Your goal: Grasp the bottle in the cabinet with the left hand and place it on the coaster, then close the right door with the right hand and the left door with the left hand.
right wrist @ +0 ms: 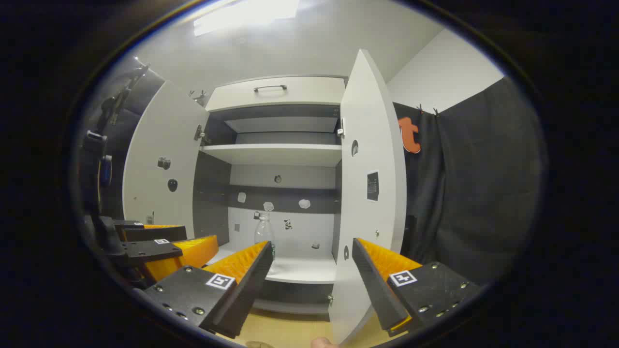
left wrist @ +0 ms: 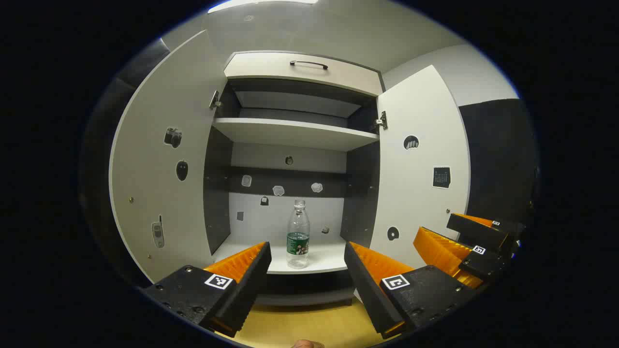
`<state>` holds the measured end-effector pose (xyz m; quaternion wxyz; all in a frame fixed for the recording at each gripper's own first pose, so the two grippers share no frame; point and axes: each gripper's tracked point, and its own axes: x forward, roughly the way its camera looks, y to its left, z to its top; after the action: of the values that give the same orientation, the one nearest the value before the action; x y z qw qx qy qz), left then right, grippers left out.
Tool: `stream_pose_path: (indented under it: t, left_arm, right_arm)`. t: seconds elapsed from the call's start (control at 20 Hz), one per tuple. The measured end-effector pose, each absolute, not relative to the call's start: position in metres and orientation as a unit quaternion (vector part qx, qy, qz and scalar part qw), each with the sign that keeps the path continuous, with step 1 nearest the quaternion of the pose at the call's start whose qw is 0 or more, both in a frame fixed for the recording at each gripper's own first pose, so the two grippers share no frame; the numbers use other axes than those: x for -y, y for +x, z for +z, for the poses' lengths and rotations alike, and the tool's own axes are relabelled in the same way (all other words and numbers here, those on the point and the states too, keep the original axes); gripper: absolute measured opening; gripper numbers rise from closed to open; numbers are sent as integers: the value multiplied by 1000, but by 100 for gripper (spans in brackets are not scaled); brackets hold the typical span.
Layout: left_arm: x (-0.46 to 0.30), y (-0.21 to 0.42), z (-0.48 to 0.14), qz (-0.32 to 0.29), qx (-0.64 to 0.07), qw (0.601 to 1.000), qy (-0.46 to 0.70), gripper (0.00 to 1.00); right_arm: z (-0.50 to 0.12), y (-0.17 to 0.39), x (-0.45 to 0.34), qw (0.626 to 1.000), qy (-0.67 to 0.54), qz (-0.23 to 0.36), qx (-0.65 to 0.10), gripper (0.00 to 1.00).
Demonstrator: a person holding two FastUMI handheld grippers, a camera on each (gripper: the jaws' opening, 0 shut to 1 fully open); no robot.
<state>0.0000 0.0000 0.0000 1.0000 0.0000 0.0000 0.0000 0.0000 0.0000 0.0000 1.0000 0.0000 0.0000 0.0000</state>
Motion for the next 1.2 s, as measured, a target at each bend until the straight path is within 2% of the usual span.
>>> stream_pose_path:
  t: [0.45, 0.5, 0.6, 0.65, 0.8, 0.95, 1.05, 1.1, 1.2]
  left_arm:
    - [0, 15, -3, -6, -3, 1000, 3, 96]
    - [-1, 20, -2, -9, -2, 1000, 5, 96]
    - [1, 29, -1, -17, 1, 1000, 8, 96]
    - [4, 35, -1, -24, 3, 1000, 9, 96]
    - [9, 55, -2, -43, -1, 999, 10, 96]
    - [15, 83, -4, -59, -10, 998, 14, 96]
    - [19, 102, -3, -65, -12, 998, 19, 96]
    - [21, 111, -1, -67, -9, 998, 18, 96]
    - [27, 130, 0, -73, -8, 997, 17, 96]
  right_arm:
    - [4, -3, 4, 1000, -5, -8, 4, 100]
    - [5, -4, 7, 1000, -6, -11, 5, 97]
    - [4, -5, 13, 1000, -7, -19, 3, 100]
    - [3, -7, 16, 1000, -7, -24, 0, 97]
    - [5, -17, 26, 999, -5, -46, -2, 100]
    - [11, -29, 38, 998, -2, -69, 9, 96]
    - [16, -38, 50, 996, 0, -87, 17, 100]
    - [18, -43, 57, 995, -1, -96, 19, 97]
    - [22, -52, 73, 993, -3, -119, 24, 100]
